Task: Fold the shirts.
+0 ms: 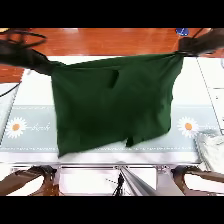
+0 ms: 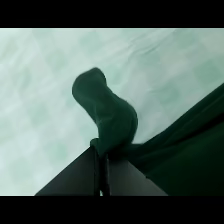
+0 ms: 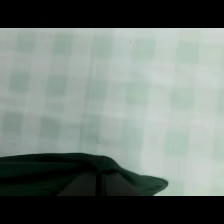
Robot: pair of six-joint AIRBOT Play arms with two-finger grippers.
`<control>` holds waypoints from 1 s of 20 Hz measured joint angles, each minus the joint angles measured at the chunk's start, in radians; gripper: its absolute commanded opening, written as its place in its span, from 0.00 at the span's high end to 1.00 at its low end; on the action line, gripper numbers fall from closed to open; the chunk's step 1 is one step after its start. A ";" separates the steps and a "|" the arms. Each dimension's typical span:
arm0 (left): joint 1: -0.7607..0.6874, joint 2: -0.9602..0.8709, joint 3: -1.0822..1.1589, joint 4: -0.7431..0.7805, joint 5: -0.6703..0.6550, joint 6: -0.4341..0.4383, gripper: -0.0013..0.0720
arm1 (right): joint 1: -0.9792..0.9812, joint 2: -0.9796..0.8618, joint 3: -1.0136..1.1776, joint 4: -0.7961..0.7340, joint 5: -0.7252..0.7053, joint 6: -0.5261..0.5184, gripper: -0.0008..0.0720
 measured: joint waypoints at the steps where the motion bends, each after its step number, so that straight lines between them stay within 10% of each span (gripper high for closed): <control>1: -0.002 -0.050 -0.001 0.003 0.030 0.003 0.95 | 0.000 -0.040 0.000 -0.003 -0.042 0.000 0.96; 5: -0.003 -0.196 -0.003 0.012 0.125 0.005 0.95 | 0.000 -0.148 0.000 -0.003 -0.156 0.001 0.93; 6: -0.003 -0.220 -0.003 0.013 0.135 -0.003 0.93 | 0.000 -0.164 0.000 -0.003 -0.164 0.002 0.79; 9: 0.002 -0.260 -0.002 0.034 0.104 -0.027 0.52 | -0.003 -0.177 0.001 -0.031 -0.139 -0.002 0.47; 15: 0.105 -0.213 0.003 0.095 -0.094 -0.169 0.43 | -0.063 -0.054 0.001 -0.323 0.051 -0.090 0.47; 20: 0.282 -0.100 -0.117 -0.064 -0.252 -0.222 0.37 | -0.296 0.042 -0.024 -0.274 0.199 -0.119 0.39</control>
